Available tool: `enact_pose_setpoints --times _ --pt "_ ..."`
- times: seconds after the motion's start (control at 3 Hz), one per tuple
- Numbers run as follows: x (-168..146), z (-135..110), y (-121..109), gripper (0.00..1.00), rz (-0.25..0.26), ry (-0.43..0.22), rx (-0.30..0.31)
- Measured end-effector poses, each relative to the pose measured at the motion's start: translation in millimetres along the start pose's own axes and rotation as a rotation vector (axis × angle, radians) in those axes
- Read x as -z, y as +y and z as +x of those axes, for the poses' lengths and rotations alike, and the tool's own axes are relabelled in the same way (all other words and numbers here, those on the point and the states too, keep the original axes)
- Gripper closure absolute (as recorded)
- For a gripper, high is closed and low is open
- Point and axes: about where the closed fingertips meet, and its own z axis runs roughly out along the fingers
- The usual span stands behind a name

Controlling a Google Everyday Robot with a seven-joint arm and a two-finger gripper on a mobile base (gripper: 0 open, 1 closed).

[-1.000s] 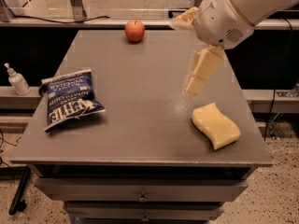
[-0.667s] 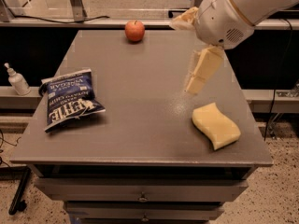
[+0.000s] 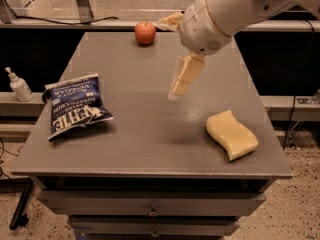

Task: Pick blue chip bag

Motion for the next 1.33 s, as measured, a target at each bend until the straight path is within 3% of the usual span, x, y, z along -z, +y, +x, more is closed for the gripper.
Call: enact_pose_setpoints --times 0.33,0.67,1.33 --pt "-47 1 -30 0.0 0.004 -0.041 0.029" --pt "-93 0 -40 0.0 -0.013 -0.07 -0.009" --pt "-157 -26 -27 0.0 -0.1 -0.145 -0.084"
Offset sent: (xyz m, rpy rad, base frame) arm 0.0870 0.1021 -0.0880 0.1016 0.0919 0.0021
